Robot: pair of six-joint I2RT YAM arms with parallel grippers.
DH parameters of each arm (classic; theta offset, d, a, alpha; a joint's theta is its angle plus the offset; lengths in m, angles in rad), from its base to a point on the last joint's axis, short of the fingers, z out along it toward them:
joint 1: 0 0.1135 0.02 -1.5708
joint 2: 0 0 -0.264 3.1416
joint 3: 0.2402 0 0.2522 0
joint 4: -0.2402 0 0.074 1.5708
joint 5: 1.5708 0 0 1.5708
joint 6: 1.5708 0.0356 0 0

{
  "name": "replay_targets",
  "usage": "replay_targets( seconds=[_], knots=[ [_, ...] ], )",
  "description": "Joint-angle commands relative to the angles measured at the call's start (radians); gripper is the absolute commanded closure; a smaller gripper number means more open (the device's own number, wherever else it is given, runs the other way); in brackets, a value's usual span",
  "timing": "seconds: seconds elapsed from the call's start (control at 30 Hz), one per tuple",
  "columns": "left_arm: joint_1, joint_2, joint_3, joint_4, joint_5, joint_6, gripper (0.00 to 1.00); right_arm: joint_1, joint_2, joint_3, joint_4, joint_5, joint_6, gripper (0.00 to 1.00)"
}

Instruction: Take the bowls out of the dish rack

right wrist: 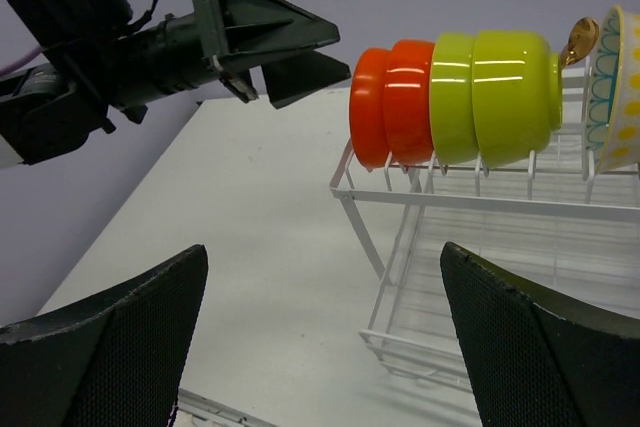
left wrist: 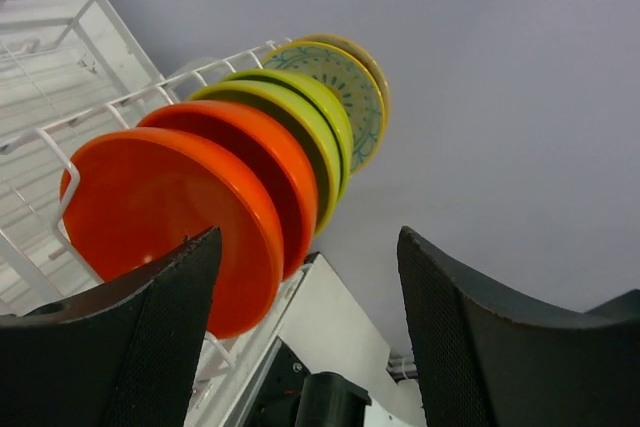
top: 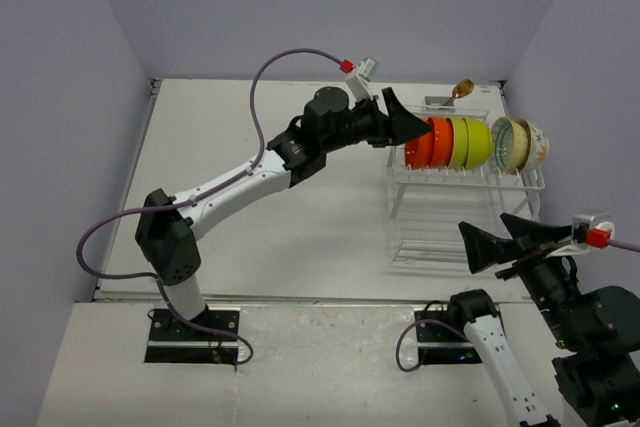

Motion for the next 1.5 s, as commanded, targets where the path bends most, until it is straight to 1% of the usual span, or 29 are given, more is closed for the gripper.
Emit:
replay_targets(
  seconds=[0.0, 0.03, 0.13, 0.17, 0.23, 0.27, 0.33, 0.37, 0.4, 0.43, 0.47, 0.57, 0.67, 0.87, 1.03, 1.13, 1.47],
  knots=[
    [-0.001, 0.035, 0.068, 0.005, -0.024, 0.022, 0.29, 0.002, -0.016, 0.027, -0.02, -0.022, -0.024, 0.01],
    [-0.002, 0.041, 0.066, 0.003, -0.047, 0.022, 0.29, 0.002, -0.019, 0.027, -0.02, -0.022, -0.024, 0.01],
    [-0.004, 0.078, 0.078, 0.016, -0.044, 0.016, 0.35, 0.002, -0.026, 0.021, -0.02, -0.028, -0.027, 0.01],
    [-0.006, 0.087, 0.085, 0.023, -0.035, 0.013, 0.42, 0.002, -0.028, 0.019, -0.019, -0.028, -0.027, 0.01],
    [-0.007, 0.112, 0.104, 0.04, -0.009, 0.007, 0.47, 0.002, -0.028, 0.013, -0.017, -0.028, -0.029, 0.01],
    [-0.01, 0.119, 0.115, 0.04, -0.006, 0.01, 0.55, 0.002, -0.028, 0.011, -0.014, -0.028, -0.031, 0.01],
    [-0.018, 0.136, 0.141, 0.026, -0.005, 0.019, 0.6, 0.002, -0.026, 0.01, -0.016, -0.028, -0.032, 0.01],
    [-0.019, 0.141, 0.144, 0.026, -0.005, 0.018, 0.67, 0.002, -0.025, 0.011, -0.017, -0.028, -0.032, 0.01],
    [-0.022, 0.141, 0.146, 0.026, -0.006, 0.018, 0.69, 0.002, -0.025, 0.013, -0.017, -0.028, -0.032, 0.01],
    [-0.022, 0.141, 0.143, 0.026, -0.008, 0.018, 0.72, 0.002, -0.025, 0.013, -0.016, -0.028, -0.032, 0.01],
    [-0.022, 0.141, 0.14, 0.026, -0.009, 0.018, 0.79, 0.002, -0.022, 0.014, -0.017, -0.03, -0.032, 0.01],
    [-0.022, 0.132, 0.121, 0.025, -0.031, 0.015, 0.88, 0.002, -0.022, 0.019, -0.017, -0.031, -0.032, 0.01],
    [-0.022, 0.115, 0.1, 0.03, -0.044, 0.013, 1.0, 0.002, -0.019, 0.019, -0.016, -0.034, -0.032, 0.01],
    [-0.022, 0.072, 0.052, 0.063, -0.064, 0.002, 1.0, 0.002, -0.011, 0.019, -0.014, -0.039, -0.032, 0.01],
    [-0.022, 0.028, -0.007, 0.121, -0.08, -0.036, 1.0, 0.002, -0.008, 0.027, -0.014, -0.041, -0.032, 0.01],
    [-0.021, -0.011, -0.082, 0.215, -0.09, -0.071, 1.0, 0.002, -0.008, 0.033, -0.014, -0.042, -0.032, 0.01],
    [-0.022, -0.064, -0.194, 0.375, -0.107, -0.119, 1.0, 0.002, -0.014, 0.028, -0.013, -0.036, -0.034, 0.01]
  ],
)
